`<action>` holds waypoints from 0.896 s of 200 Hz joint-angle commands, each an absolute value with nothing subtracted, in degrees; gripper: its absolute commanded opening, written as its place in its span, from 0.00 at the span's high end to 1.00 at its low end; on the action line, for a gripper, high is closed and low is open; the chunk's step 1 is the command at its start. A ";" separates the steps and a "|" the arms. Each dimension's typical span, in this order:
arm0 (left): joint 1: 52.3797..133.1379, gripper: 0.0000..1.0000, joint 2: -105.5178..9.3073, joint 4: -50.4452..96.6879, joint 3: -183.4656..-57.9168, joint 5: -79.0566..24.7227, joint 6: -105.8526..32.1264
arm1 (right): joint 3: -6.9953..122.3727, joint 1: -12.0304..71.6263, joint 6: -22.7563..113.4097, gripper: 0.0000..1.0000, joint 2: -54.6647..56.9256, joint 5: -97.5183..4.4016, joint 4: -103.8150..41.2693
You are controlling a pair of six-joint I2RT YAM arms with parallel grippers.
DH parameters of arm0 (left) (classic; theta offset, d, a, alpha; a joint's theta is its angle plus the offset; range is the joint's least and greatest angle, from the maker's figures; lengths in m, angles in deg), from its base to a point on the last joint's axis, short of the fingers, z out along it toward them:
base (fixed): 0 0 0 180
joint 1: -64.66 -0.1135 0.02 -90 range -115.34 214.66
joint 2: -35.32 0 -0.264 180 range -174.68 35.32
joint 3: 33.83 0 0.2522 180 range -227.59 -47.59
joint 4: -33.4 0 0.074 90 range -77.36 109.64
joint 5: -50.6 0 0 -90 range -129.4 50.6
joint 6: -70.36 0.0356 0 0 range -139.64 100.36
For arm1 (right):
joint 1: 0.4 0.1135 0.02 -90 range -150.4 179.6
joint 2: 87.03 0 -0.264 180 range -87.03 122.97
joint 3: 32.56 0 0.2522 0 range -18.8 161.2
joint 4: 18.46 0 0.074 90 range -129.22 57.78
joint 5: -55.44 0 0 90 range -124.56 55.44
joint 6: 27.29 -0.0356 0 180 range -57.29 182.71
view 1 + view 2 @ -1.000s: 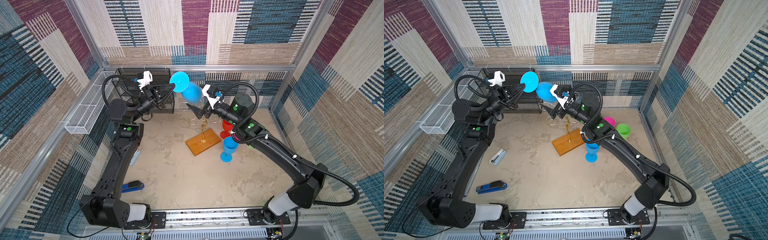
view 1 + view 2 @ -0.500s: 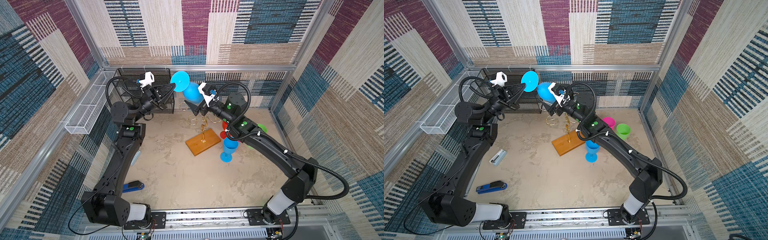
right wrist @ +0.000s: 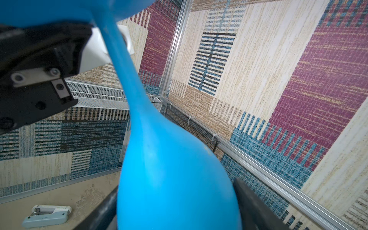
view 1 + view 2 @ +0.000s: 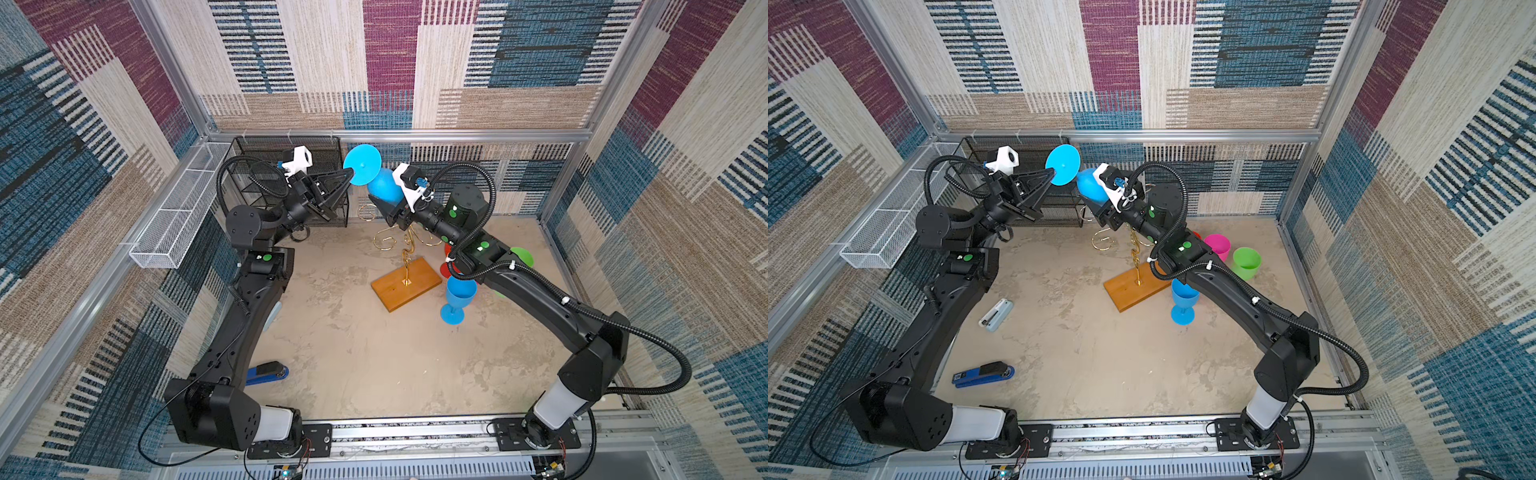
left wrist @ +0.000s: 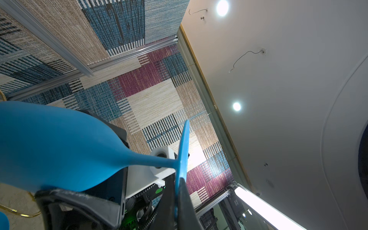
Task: Take the wine glass off the wine glass rack
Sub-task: Pass the wine glass.
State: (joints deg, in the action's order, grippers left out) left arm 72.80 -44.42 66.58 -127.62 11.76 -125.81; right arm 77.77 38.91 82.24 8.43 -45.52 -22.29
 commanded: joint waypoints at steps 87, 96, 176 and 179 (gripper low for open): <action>72.75 0.51 -48.04 74.98 -130.04 11.68 -127.97 | 73.83 39.19 76.16 0.48 1.59 -46.33 -24.78; 72.75 0.49 -48.23 75.73 -130.35 11.44 -127.91 | 73.29 39.16 75.67 0.49 0.77 -45.76 -25.24; 71.48 0.52 -39.66 53.10 -132.47 12.14 -73.25 | 74.35 39.13 71.01 0.60 -6.47 -43.83 -42.22; 71.76 0.52 -38.64 49.79 -132.11 10.73 -68.58 | 74.55 39.09 70.98 0.61 -6.71 -43.82 -43.15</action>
State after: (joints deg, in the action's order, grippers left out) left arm 71.12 -44.27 68.43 -131.97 11.32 -107.98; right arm 72.09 39.06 73.17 -5.06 -44.49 -34.33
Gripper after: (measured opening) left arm 0.478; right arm 0.690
